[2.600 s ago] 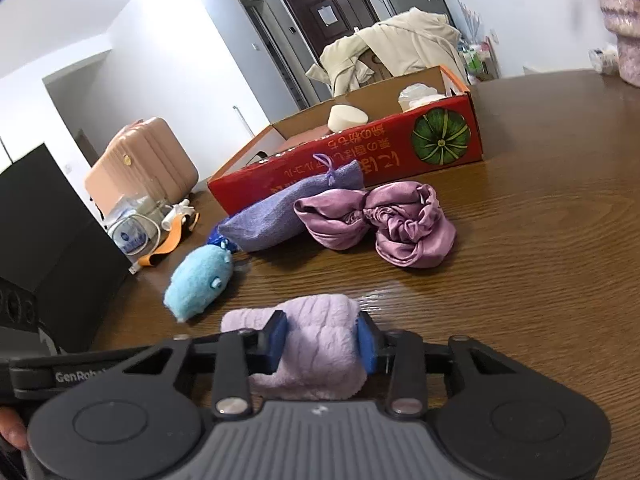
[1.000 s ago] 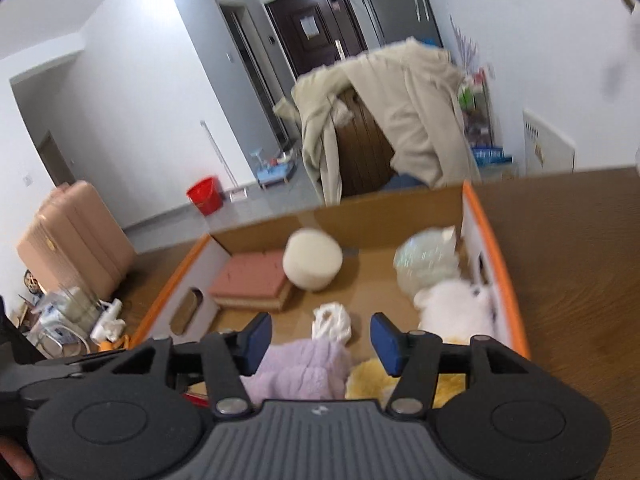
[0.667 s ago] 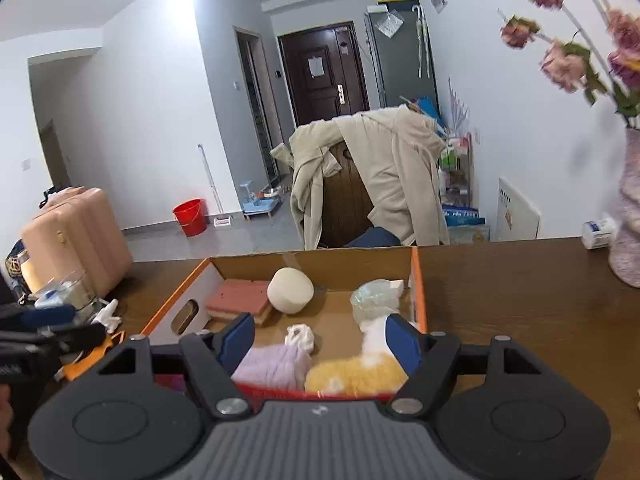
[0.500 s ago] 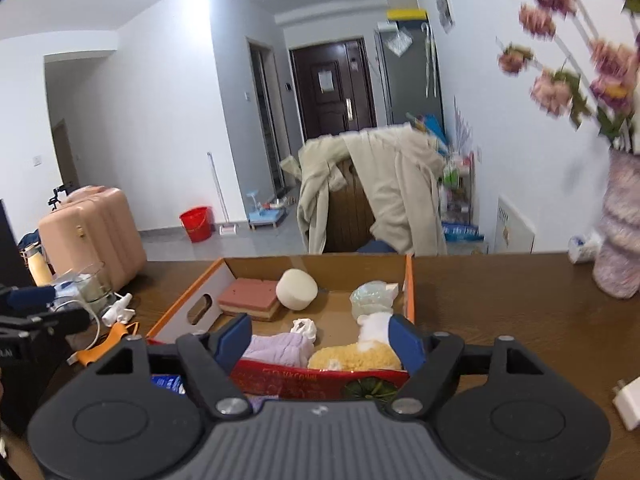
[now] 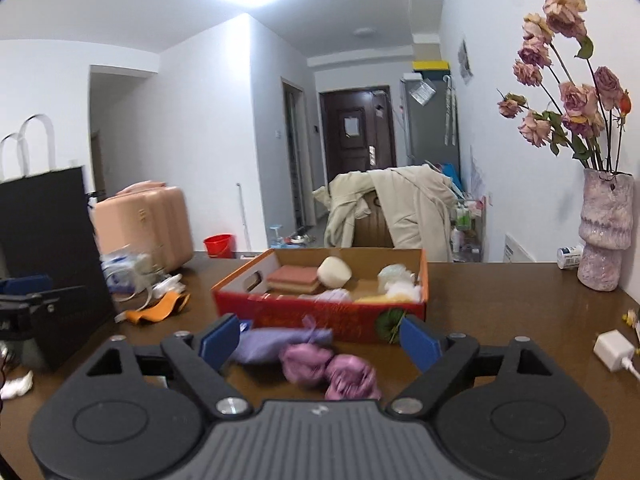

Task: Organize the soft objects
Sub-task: 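Move both grippers back to the pink satin scrunchies, then grasp a pink satin scrunchie with the right gripper while the left grasps the other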

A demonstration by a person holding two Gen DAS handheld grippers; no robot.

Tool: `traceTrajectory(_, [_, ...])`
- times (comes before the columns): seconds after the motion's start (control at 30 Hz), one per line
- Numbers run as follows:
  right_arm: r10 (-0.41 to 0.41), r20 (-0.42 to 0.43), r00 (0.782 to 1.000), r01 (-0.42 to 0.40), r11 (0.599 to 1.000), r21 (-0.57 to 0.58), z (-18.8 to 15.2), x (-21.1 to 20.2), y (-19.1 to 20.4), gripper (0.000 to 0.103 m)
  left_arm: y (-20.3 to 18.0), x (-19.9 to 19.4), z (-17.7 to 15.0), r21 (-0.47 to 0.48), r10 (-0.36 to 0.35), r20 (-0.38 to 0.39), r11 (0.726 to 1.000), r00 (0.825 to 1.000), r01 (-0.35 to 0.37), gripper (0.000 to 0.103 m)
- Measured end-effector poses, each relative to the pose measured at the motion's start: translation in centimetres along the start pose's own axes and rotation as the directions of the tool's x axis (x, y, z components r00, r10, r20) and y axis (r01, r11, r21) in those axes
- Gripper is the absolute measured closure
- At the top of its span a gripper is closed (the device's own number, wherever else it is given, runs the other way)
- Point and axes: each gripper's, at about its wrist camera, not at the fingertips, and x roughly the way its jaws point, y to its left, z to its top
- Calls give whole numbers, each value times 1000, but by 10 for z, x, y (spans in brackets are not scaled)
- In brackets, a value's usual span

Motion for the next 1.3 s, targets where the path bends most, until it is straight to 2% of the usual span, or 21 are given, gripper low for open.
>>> traceTrajectory(0.07, [-6, 18, 1000, 6, 1000, -15, -22, -15, 9, 11, 5, -7, -16, -8, 8, -29, 1000, 1000, -8, 0])
traceTrajectory(0.2, [34, -21, 999, -33, 999, 32, -50, -29, 17, 11, 13, -9, -26, 6, 39, -58, 999, 998, -39, 0])
traceTrajectory(0.33, [34, -72, 997, -33, 999, 15, -56, -22, 25, 11, 17, -2, -24, 0, 35, -60, 999, 998, -35, 0])
traceTrajectory(0.5, [43, -95, 995, -40, 999, 34, -54, -9, 27, 12, 17, 22, -29, -4, 8, -109, 1000, 994, -9, 0])
traceTrajectory(0.67, [21, -138, 990, -18, 999, 27, -54, 14, 23, 13, 10, 53, -35, -3, -44, -167, 999, 985, 44, 0])
traceTrajectory(0.8, [-5, -178, 984, 14, 999, 46, -51, 41, 11, 15, -11, 80, -38, 37, -159, -200, 985, 967, 169, 0])
traceTrajectory(0.87, [-9, -200, 980, 19, 999, 46, -48, 57, 3, 23, -23, 100, -36, 44, -184, -257, 978, 949, 202, 0])
traceTrajectory(0.93, [-18, -217, 976, 29, 998, 47, -42, 74, -8, 24, -35, 120, -33, 45, -206, -289, 972, 935, 229, 0])
traceTrajectory(1.03, [-20, -250, 968, 43, 995, 87, -32, 104, -31, 33, -51, 145, -26, 52, -243, -297, 961, 923, 270, 2])
traceTrajectory(1.1, [-20, -272, 962, 54, 992, 118, -28, 126, -45, 38, -62, 161, -22, 49, -259, -294, 957, 920, 285, 8])
traceTrajectory(1.17, [-31, -286, 958, 66, 991, 115, -29, 148, -54, 54, -73, 177, -18, 39, -272, -310, 954, 911, 298, 12])
traceTrajectory(1.23, [-40, -297, 954, 78, 990, 117, -34, 165, -61, 59, -80, 191, -18, 24, -279, -324, 953, 904, 303, 16])
traceTrajectory(1.3, [-27, -279, 960, 63, 991, 121, -40, 168, -67, 62, -87, 200, -21, 21, -276, -330, 954, 903, 299, 18])
